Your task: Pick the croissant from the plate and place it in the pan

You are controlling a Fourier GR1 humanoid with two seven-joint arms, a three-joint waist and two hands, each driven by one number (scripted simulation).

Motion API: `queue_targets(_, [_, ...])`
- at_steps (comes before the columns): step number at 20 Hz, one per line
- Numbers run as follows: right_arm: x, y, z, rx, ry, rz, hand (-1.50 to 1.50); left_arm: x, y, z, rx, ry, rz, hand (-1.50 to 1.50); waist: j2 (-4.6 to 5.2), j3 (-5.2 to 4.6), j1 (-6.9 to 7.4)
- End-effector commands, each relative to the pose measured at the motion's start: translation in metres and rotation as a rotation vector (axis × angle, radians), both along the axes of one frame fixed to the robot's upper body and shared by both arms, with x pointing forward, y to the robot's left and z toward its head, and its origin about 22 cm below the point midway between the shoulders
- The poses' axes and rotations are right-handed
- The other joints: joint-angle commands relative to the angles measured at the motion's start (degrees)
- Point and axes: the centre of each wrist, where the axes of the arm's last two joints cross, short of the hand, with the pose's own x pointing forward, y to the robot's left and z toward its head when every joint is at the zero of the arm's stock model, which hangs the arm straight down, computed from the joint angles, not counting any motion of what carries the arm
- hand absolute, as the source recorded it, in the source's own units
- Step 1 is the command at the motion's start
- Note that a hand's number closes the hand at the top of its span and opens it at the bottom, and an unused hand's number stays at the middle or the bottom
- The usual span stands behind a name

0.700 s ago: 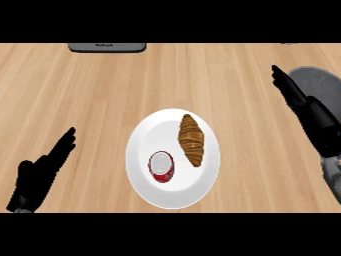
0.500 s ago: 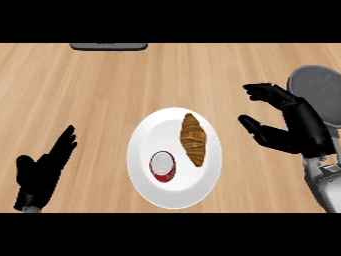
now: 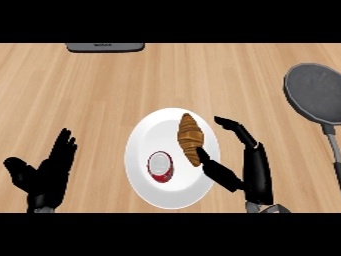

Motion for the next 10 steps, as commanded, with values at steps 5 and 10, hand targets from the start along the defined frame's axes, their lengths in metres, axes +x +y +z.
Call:
queue_targets(5, [-0.049, 0.058, -0.027, -0.174, -0.044, -0.223, -1.5, 0.0, -0.016, -0.004, -0.062, 0.031, 0.024, 0.0, 0.37, -0.29, -0.36])
queue_targets(10, [-0.008, 0.06, 0.009, -0.274, 0.044, -0.331, -1.5, -0.002, -0.016, -0.014, -0.036, 0.029, 0.006, 0.0, 0.7, -0.24, 0.67])
